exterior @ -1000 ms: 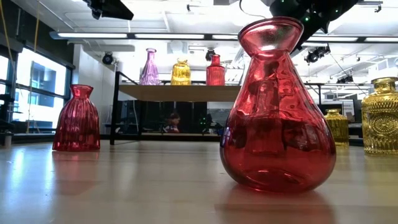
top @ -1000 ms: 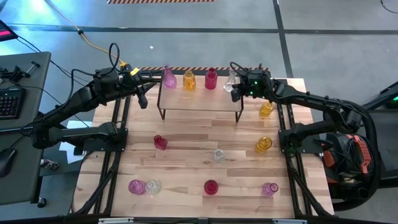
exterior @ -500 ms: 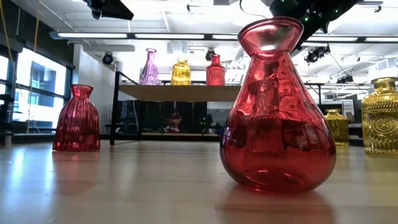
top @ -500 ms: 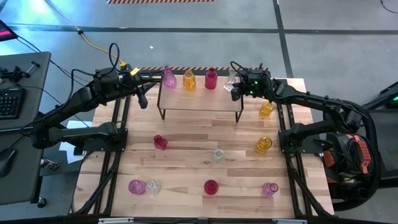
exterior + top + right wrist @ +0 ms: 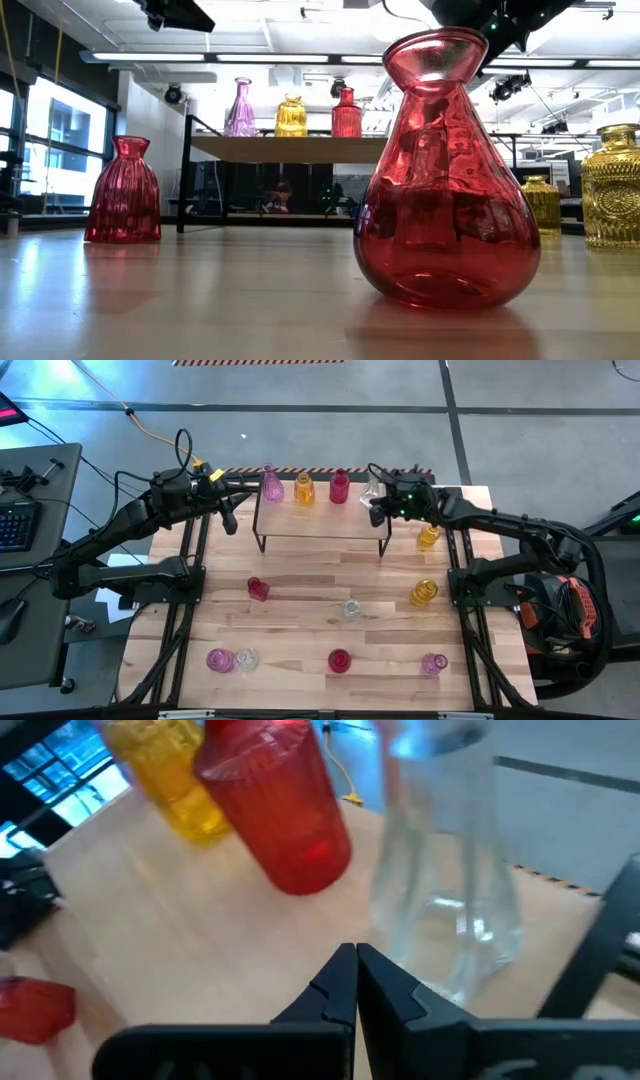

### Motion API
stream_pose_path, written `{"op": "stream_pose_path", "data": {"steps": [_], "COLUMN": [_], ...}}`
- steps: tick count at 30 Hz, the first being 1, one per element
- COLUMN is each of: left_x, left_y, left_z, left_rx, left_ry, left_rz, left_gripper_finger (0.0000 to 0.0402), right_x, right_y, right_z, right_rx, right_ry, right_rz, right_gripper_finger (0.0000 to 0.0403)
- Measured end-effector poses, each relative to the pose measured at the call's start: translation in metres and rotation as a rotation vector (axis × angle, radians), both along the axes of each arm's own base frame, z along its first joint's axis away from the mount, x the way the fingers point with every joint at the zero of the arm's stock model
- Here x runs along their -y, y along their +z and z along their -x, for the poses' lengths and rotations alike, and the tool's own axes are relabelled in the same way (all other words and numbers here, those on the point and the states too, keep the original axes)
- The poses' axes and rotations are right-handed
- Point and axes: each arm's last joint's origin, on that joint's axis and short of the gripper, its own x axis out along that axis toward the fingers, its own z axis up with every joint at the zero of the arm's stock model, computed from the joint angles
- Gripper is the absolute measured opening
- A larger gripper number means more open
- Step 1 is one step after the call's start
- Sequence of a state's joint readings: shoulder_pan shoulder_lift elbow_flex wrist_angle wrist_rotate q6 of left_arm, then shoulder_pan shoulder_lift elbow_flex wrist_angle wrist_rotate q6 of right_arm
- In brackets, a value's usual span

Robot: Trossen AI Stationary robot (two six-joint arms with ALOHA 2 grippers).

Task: Sort vases onto shelf
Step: Put the right transparent vase on the shelf and align it with the other transparent vase

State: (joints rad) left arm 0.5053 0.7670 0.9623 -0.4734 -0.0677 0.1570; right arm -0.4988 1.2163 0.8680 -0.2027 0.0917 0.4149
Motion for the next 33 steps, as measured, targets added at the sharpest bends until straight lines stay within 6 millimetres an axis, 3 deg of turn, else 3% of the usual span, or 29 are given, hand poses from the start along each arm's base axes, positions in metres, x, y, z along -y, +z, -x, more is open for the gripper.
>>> {"op": "stream_pose_path", "data": {"steps": [4,11,18,26,33], "left_x": [0.000,0.001,0.004,0.010,0.014], "left_y": [0.000,0.000,0.000,-0.003,-0.004], "left_z": [0.000,0.000,0.002,0.011,0.020], "left_rx": [0.001,0.005,0.010,-0.028,-0.047], "left_ry": [-0.002,-0.040,-0.081,-0.089,-0.090], "left_rz": [0.000,0.009,0.019,0.045,0.056], "left_gripper_finger": [0.0071,0.0071,0.0071,0.0071,0.0071], "right_x": [-0.008,-0.022,-0.041,-0.066,-0.104], "right_y": [0.007,0.053,0.093,0.095,0.087], "right_z": [-0.005,-0.013,-0.006,-0.002,-0.015], "right_rx": [0.015,0.001,-0.080,-0.104,-0.106], "right_ry": [0.028,0.072,0.071,0.066,0.172], "right_rz": [-0.006,0.045,0.040,-0.169,-0.305], "right_gripper_finger": [0.0000,0.0000,0.0000,0.0000,0.0000]}}
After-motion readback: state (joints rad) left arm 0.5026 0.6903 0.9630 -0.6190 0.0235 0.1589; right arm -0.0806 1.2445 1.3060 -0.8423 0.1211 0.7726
